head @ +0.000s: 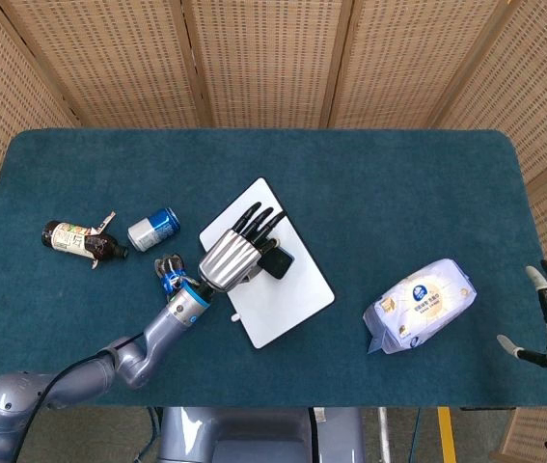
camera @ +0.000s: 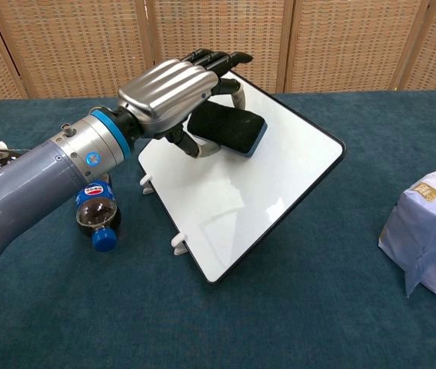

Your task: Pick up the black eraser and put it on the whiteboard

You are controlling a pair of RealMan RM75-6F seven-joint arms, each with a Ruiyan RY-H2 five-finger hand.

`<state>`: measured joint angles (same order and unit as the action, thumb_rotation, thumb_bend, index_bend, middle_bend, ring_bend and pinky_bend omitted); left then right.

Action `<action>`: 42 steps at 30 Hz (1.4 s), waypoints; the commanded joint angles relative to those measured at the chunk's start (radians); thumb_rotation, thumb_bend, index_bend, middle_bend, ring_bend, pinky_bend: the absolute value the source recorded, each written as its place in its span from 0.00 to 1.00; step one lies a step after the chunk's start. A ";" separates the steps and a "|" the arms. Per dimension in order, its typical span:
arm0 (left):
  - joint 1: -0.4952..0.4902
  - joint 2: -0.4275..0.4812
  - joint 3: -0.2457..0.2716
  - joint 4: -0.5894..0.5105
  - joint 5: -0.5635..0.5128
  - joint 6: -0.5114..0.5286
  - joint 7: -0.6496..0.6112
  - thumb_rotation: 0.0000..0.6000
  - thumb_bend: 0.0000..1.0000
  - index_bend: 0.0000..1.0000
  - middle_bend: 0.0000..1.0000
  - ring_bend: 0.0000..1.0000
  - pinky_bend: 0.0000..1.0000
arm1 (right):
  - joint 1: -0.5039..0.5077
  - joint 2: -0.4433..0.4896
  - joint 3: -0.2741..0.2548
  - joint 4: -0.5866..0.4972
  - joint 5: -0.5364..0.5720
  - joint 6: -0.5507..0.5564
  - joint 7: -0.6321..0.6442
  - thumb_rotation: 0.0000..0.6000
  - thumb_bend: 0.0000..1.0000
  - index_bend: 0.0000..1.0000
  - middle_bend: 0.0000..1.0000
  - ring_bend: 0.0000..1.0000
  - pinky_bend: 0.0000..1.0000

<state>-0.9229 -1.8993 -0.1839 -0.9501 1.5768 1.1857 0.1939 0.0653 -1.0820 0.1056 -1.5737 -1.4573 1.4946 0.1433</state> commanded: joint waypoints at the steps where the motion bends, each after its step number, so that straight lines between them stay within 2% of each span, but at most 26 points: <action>1: -0.005 -0.010 0.005 0.013 0.005 0.003 -0.001 1.00 0.28 0.40 0.00 0.00 0.00 | 0.000 0.000 0.001 0.001 0.001 0.000 0.002 1.00 0.00 0.00 0.00 0.00 0.00; 11: -0.015 -0.027 0.012 0.039 -0.001 -0.007 -0.002 1.00 0.27 0.39 0.00 0.00 0.00 | -0.002 0.001 0.003 0.005 -0.004 0.008 0.015 1.00 0.00 0.00 0.00 0.00 0.00; 16: -0.013 -0.028 0.013 0.042 -0.003 -0.001 0.004 1.00 0.26 0.30 0.00 0.00 0.00 | -0.003 0.002 0.003 0.005 -0.005 0.010 0.019 1.00 0.00 0.00 0.00 0.00 0.00; 23: -0.009 -0.019 0.016 0.032 -0.003 0.008 0.011 1.00 0.25 0.12 0.00 0.00 0.00 | -0.005 -0.001 0.003 0.005 -0.011 0.017 0.017 1.00 0.00 0.00 0.00 0.00 0.00; 31: -0.006 -0.011 0.012 0.024 -0.012 0.010 0.027 1.00 0.23 0.06 0.00 0.00 0.00 | -0.005 -0.005 0.004 0.006 -0.013 0.022 0.014 1.00 0.00 0.00 0.00 0.00 0.00; 34: -0.002 -0.001 0.014 0.009 -0.014 0.009 0.023 1.00 0.16 0.03 0.00 0.00 0.00 | -0.005 -0.005 0.005 0.008 -0.012 0.022 0.016 1.00 0.00 0.00 0.00 0.00 0.00; 36: 0.002 0.019 0.017 -0.013 -0.010 0.016 0.018 1.00 0.06 0.02 0.00 0.00 0.00 | -0.006 -0.004 0.006 0.009 -0.013 0.023 0.018 1.00 0.00 0.00 0.00 0.00 0.00; 38: 0.011 0.043 0.021 -0.042 -0.007 0.025 0.009 1.00 0.01 0.01 0.00 0.00 0.00 | -0.006 -0.004 0.007 0.011 -0.010 0.023 0.021 1.00 0.00 0.00 0.00 0.00 0.00; 42: 0.040 0.115 0.032 -0.123 0.002 0.052 -0.007 1.00 0.00 0.00 0.00 0.00 0.00 | -0.006 -0.004 0.008 0.012 -0.008 0.022 0.020 1.00 0.00 0.00 0.00 0.00 0.00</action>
<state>-0.9010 -1.8217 -0.1595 -1.0327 1.5731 1.2213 0.1984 0.0595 -1.0859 0.1131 -1.5619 -1.4656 1.5162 0.1629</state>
